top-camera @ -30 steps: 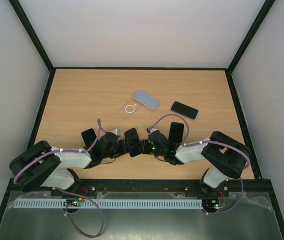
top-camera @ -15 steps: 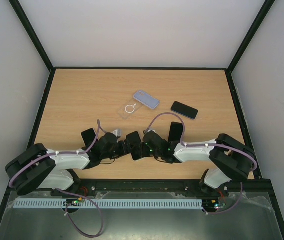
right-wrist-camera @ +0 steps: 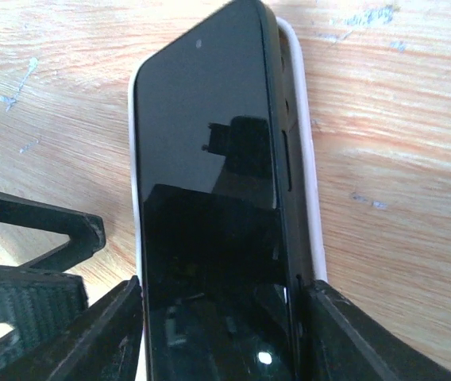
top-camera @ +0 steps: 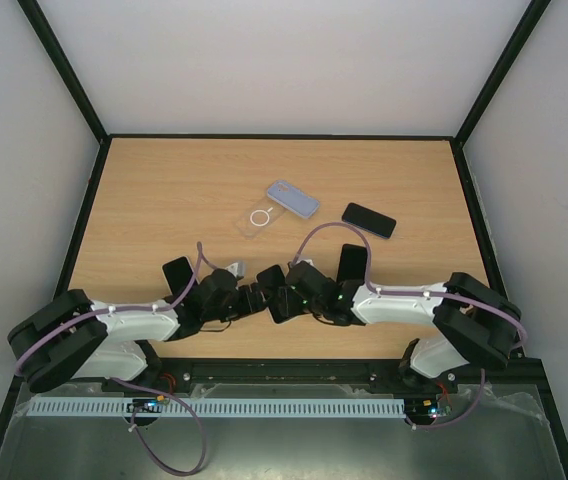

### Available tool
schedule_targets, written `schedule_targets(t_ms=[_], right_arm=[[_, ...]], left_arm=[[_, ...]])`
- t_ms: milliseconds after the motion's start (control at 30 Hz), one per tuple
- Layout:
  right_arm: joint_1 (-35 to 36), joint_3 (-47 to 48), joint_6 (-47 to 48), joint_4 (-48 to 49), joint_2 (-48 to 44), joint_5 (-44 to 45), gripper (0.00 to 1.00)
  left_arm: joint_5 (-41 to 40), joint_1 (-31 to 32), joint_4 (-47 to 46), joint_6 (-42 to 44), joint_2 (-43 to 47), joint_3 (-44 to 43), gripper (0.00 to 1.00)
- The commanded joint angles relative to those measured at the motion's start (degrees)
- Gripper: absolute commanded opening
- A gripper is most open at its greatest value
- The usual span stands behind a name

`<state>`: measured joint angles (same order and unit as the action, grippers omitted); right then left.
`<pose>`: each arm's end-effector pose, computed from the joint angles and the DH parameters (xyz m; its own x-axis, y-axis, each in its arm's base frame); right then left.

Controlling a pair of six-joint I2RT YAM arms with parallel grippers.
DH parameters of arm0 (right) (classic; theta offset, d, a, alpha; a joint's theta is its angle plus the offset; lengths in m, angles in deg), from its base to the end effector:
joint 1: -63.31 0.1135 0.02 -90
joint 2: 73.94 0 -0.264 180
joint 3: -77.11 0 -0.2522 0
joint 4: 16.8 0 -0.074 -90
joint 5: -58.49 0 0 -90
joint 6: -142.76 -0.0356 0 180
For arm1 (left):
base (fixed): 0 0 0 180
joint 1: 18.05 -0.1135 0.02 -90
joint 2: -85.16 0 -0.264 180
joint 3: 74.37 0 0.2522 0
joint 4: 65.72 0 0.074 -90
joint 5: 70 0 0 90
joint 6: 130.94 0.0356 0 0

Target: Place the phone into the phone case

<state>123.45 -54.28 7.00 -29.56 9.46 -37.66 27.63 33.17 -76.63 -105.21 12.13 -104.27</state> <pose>0.1314 0.2366 0.1511 -0.8998 -0.1367 -0.4143 -0.3635 0.7601 0.5387 0.1338 -0.1740 0.1353 -0.9044 -0.2999 -0.3035 0.0651 0.6059 -0.7929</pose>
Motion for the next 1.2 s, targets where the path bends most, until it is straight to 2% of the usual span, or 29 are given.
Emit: schedule_targets(t_ms=[0, 233, 367, 500, 667, 933, 1167], right_arm=[[0.5, 2.4, 2.2, -5.5, -3.0, 3.5, 0.56], [0.5, 1.3, 2.8, -9.0, -6.3, 5.0, 0.57], [0.5, 0.5, 2.9, -10.6, -5.5, 4.5, 0.48], [0.6, -0.7, 2.6, -10.3, -5.3, 3.5, 0.31], [0.5, -0.6, 3.0, -11.0, -3.7, 3.0, 0.17], [1.2, -0.3, 3.3, -11.0, -0.1, 1.3, 0.02], [3.2, 2.6, 3.9, -14.7, 6.9, 2.5, 0.02]], left_arm=[[-1.4, 0.9, 1.1, 0.2, 0.6, -0.7, 0.7], [-2.2, 2.4, 1.5, 0.2, -0.8, -1.6, 0.68], [-2.5, 2.9, 1.6, 0.1, -1.9, -2.1, 0.67], [-2.5, 3.3, 1.5, 0.3, -3.0, -2.6, 0.64], [-2.6, 3.7, 1.5, 0.5, -4.3, -3.2, 0.62], [-2.5, 3.8, 1.7, 0.9, -5.5, -3.7, 0.58], [-3.3, 3.8, 3.2, 1.2, -5.7, -4.1, 0.55]])
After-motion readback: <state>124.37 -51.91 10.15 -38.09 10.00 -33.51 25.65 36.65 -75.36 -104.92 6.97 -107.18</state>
